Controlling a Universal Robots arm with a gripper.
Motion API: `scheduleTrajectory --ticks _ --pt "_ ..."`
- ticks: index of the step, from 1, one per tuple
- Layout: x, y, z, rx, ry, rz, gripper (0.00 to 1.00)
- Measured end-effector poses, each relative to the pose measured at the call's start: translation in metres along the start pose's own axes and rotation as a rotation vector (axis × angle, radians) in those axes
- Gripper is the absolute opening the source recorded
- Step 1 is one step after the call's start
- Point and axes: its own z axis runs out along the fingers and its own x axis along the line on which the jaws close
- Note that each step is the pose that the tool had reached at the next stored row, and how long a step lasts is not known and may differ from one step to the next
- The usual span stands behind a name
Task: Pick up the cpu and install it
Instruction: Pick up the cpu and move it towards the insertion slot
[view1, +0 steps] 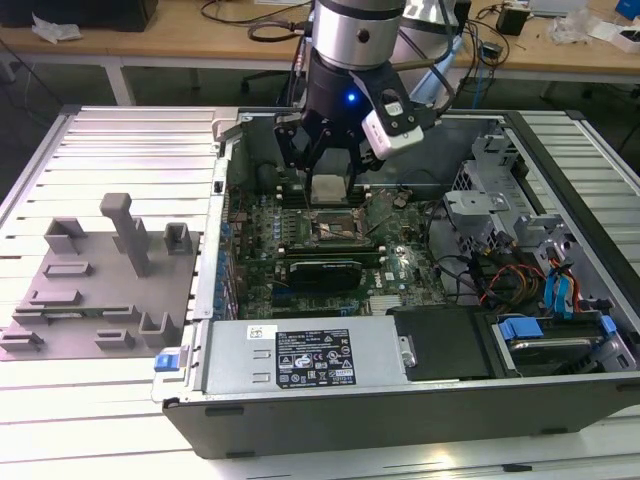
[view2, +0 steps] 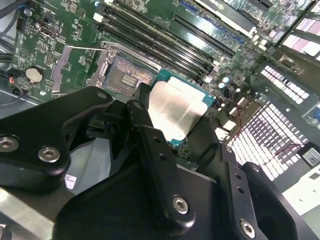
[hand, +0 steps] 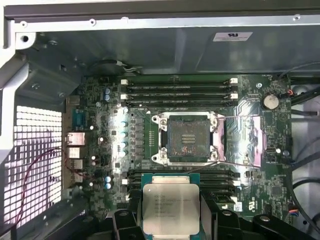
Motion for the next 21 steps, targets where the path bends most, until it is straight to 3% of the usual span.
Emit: scheduleTrajectory --ticks 4,8,17,21 --pt "-0.0014 0.0043 0.0064 0.0001 0.0002 0.000 0.55" --pt "-0.0077 0.0089 0.0135 0.0001 0.0011 0.000 0.55" --pt "-0.0093 0.0200 0.0260 -0.0001 0.0012 0.000 0.55" --pt "-0.0096 0.0282 0.0331 -0.0002 0.0011 0.000 0.55"
